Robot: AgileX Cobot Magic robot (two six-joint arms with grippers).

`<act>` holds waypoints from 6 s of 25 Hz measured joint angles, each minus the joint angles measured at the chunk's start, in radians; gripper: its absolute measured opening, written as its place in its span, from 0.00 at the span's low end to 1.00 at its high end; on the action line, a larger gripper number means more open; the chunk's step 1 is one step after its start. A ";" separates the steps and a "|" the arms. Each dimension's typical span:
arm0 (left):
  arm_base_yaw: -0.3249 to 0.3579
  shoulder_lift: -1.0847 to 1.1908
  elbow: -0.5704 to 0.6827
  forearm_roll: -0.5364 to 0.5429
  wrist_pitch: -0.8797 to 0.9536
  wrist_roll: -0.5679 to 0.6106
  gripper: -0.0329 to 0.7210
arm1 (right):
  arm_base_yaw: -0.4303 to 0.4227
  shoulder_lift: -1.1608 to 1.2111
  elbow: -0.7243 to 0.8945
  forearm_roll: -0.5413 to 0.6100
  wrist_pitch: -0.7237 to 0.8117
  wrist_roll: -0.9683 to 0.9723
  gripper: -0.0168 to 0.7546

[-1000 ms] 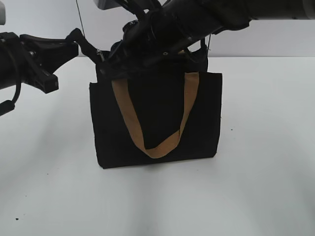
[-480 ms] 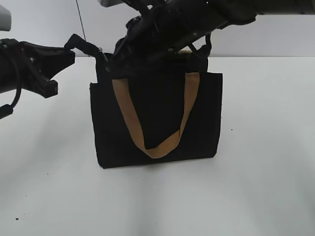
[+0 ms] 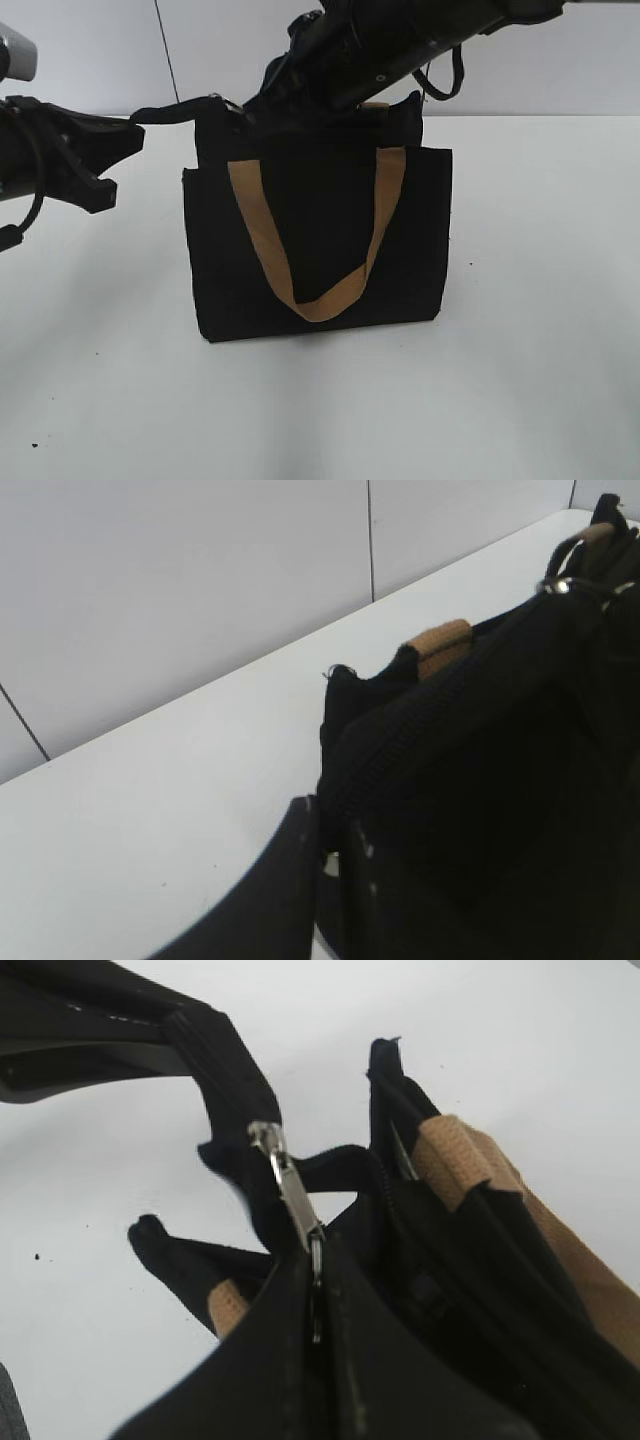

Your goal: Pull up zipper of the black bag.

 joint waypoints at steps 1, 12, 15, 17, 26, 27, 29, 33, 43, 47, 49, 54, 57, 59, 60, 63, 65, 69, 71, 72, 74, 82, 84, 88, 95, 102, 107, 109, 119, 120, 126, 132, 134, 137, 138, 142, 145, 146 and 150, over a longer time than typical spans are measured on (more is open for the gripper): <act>-0.001 0.000 0.000 0.000 0.007 0.000 0.09 | -0.004 0.001 0.000 -0.005 0.003 0.000 0.01; -0.004 0.000 0.000 0.001 0.049 0.000 0.09 | -0.071 -0.036 -0.001 -0.114 0.064 0.018 0.01; -0.009 -0.001 -0.001 0.005 0.034 0.000 0.09 | -0.091 -0.051 -0.001 -0.127 0.100 0.030 0.01; -0.011 -0.002 -0.001 0.009 0.028 0.000 0.09 | -0.107 -0.056 -0.001 -0.135 0.130 0.041 0.01; -0.023 -0.003 -0.002 0.033 0.018 0.001 0.08 | -0.164 -0.063 -0.004 -0.161 0.217 0.109 0.01; -0.024 -0.004 -0.003 0.033 0.022 0.001 0.08 | -0.168 -0.063 -0.004 -0.161 0.219 0.111 0.01; -0.024 -0.007 -0.003 0.024 0.039 0.001 0.08 | -0.168 -0.064 -0.004 -0.160 0.221 0.114 0.01; -0.018 -0.031 -0.005 -0.033 0.128 0.003 0.08 | -0.178 -0.067 -0.004 -0.184 0.220 0.121 0.01; 0.001 -0.099 -0.002 -0.091 0.275 0.000 0.08 | -0.213 -0.067 -0.004 -0.210 0.216 0.104 0.00; 0.001 -0.099 -0.002 -0.091 0.300 0.000 0.08 | -0.213 -0.067 -0.004 -0.329 0.217 0.157 0.00; 0.001 -0.099 -0.002 -0.091 0.303 0.000 0.08 | -0.213 -0.067 -0.004 -0.401 0.217 0.203 0.00; 0.001 -0.099 -0.002 -0.091 0.301 0.000 0.08 | -0.213 -0.067 -0.004 -0.481 0.218 0.299 0.00; 0.001 -0.099 -0.002 -0.092 0.302 0.000 0.08 | -0.212 -0.067 -0.004 -0.465 0.218 0.316 0.00; 0.001 -0.099 -0.002 -0.103 0.306 0.000 0.09 | -0.212 -0.067 -0.004 -0.446 0.218 0.324 0.02; 0.001 -0.099 -0.002 -0.118 0.309 0.000 0.12 | -0.212 -0.068 -0.004 -0.436 0.218 0.330 0.05; 0.001 -0.104 -0.002 -0.202 0.356 0.000 0.36 | -0.212 -0.084 -0.004 -0.407 0.218 0.349 0.28; -0.006 -0.122 -0.002 -0.289 0.420 0.000 0.59 | -0.212 -0.112 -0.004 -0.397 0.219 0.367 0.53; -0.048 -0.187 -0.028 -0.422 0.657 0.000 0.81 | -0.212 -0.170 -0.004 -0.393 0.264 0.434 0.83; -0.078 -0.230 -0.043 -0.450 0.776 0.000 0.80 | -0.212 -0.183 -0.004 -0.392 0.311 0.476 0.86; -0.095 -0.257 -0.049 -0.462 0.834 0.000 0.79 | -0.212 -0.186 -0.004 -0.391 0.342 0.496 0.86; -0.130 -0.315 -0.055 -0.471 0.929 0.000 0.77 | -0.212 -0.186 -0.004 -0.391 0.398 0.523 0.86; -0.204 -0.623 -0.059 -0.512 1.307 0.040 0.75 | -0.212 -0.316 0.066 -0.391 0.562 0.569 0.86; -0.204 -0.721 -0.060 -0.525 1.395 0.074 0.75 | -0.212 -0.391 0.134 -0.391 0.564 0.577 0.85; -0.204 -0.856 -0.060 -0.590 1.550 0.128 0.75 | -0.212 -0.571 0.314 -0.391 0.565 0.589 0.84; -0.204 -1.091 -0.059 -0.643 1.711 0.174 0.73 | -0.212 -0.965 0.623 -0.423 0.513 0.653 0.82; -0.204 -1.299 0.024 -0.681 1.767 0.249 0.73 | -0.212 -1.392 0.841 -0.523 0.521 0.799 0.82; -0.205 -1.372 0.032 -0.687 1.733 0.267 0.73 | -0.212 -1.636 0.902 -0.656 0.531 0.868 0.80; -0.205 -1.373 0.045 -0.687 1.696 0.276 0.72 | -0.212 -1.691 0.926 -0.697 0.531 0.878 0.79; -0.205 -1.374 0.070 -0.689 1.656 0.289 0.63 | -0.212 -1.719 0.931 -0.717 0.524 0.866 0.77; -0.205 -1.374 0.070 -0.689 1.656 0.289 0.63 | -0.212 -1.719 0.931 -0.717 0.524 0.862 0.77; -0.205 -1.374 0.070 -0.689 1.656 0.289 0.62 | -0.212 -1.719 0.932 -0.717 0.524 0.857 0.77; -0.205 -1.374 0.070 -0.689 1.656 0.290 0.61 | -0.212 -1.719 0.932 -0.717 0.524 0.857 0.77; -0.194 -1.374 0.070 -0.690 1.656 0.290 0.60 | -0.212 -1.719 0.932 -0.717 0.524 0.857 0.77; -0.143 -1.376 0.070 -0.690 1.656 0.290 0.60 | -0.213 -1.719 0.932 -0.716 0.524 0.856 0.77; -0.122 -1.382 0.070 -0.690 1.656 0.290 0.60 | -0.213 -1.719 0.932 -0.716 0.523 0.856 0.77; -0.045 -1.421 0.070 -0.690 1.655 0.290 0.60 | -0.213 -1.719 0.932 -0.716 0.523 0.856 0.77; 0.019 -1.447 0.070 -0.689 1.653 0.290 0.60 | -0.225 -1.720 0.932 -0.715 0.521 0.856 0.77; 0.034 -1.449 0.070 -0.690 1.653 0.290 0.60 | -0.238 -1.723 0.933 -0.714 0.521 0.856 0.77; 0.072 -1.450 0.070 -0.690 1.651 0.290 0.60 | -0.327 -1.762 0.934 -0.714 0.521 0.856 0.77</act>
